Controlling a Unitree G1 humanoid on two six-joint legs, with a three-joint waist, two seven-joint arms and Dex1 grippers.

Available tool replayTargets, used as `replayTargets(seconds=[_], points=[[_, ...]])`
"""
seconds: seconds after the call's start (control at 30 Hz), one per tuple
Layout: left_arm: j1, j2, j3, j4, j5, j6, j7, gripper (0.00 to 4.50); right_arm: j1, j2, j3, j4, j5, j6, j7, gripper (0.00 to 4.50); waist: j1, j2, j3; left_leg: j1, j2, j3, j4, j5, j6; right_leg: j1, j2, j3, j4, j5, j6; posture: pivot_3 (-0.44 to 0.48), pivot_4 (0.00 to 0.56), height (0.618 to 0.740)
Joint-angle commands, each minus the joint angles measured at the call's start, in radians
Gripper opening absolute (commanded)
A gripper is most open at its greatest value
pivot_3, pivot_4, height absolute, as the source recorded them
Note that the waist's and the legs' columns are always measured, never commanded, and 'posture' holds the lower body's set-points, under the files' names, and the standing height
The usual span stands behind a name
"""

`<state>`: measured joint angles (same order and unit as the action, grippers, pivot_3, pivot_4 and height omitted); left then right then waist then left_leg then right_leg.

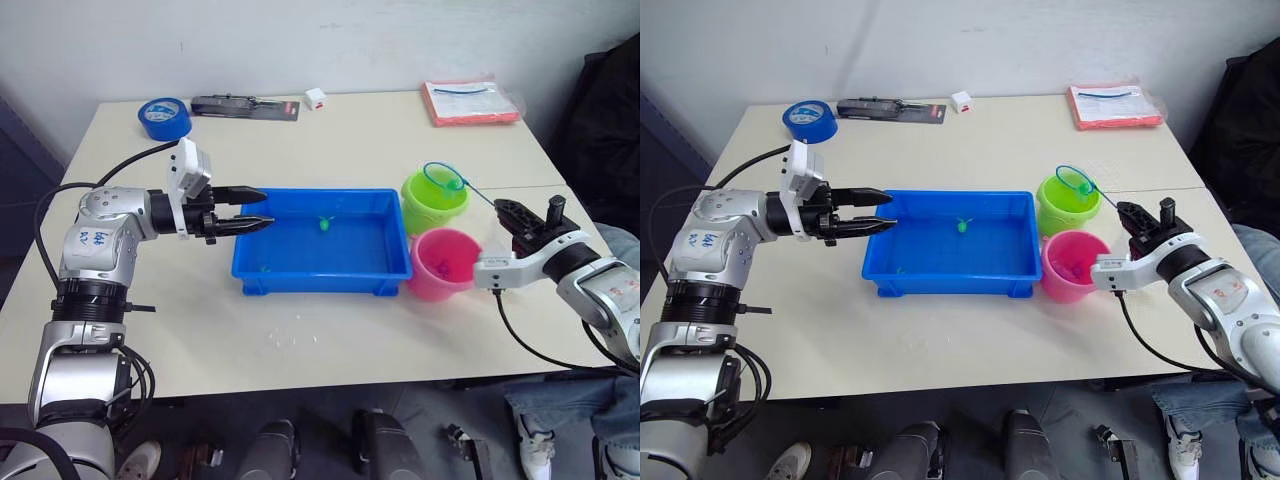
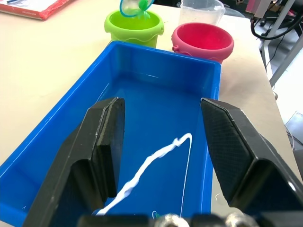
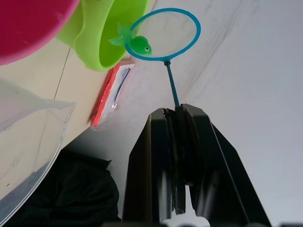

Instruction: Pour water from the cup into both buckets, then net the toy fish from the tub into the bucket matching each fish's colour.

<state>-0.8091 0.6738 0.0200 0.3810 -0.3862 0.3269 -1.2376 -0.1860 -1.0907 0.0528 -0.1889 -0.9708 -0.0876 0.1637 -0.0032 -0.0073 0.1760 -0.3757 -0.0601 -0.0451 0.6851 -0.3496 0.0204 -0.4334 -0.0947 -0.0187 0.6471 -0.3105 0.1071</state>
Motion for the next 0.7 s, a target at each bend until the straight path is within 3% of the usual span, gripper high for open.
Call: replayTargets(seconds=[0.03,0.7], points=[[0.000,0.004,0.016,-0.024,-0.003,-0.006,-0.002,2.79,-0.016,0.008,-0.039,-0.012,-0.046,0.013,-0.041,0.80,0.000,0.000,0.000,0.000,0.000,0.000,0.000,0.000,0.000,0.000,0.000,0.000,0.000,0.000,0.000,0.000,0.150,0.737],[0.001,0.003,0.017,-0.023,-0.001,-0.008,0.006,2.79,-0.063,-0.011,0.006,0.051,-0.206,-0.036,-0.116,0.80,-0.001,0.000,0.000,0.000,0.000,0.001,0.000,0.000,0.000,0.000,0.001,0.000,0.001,0.000,0.000,0.000,0.150,0.737]])
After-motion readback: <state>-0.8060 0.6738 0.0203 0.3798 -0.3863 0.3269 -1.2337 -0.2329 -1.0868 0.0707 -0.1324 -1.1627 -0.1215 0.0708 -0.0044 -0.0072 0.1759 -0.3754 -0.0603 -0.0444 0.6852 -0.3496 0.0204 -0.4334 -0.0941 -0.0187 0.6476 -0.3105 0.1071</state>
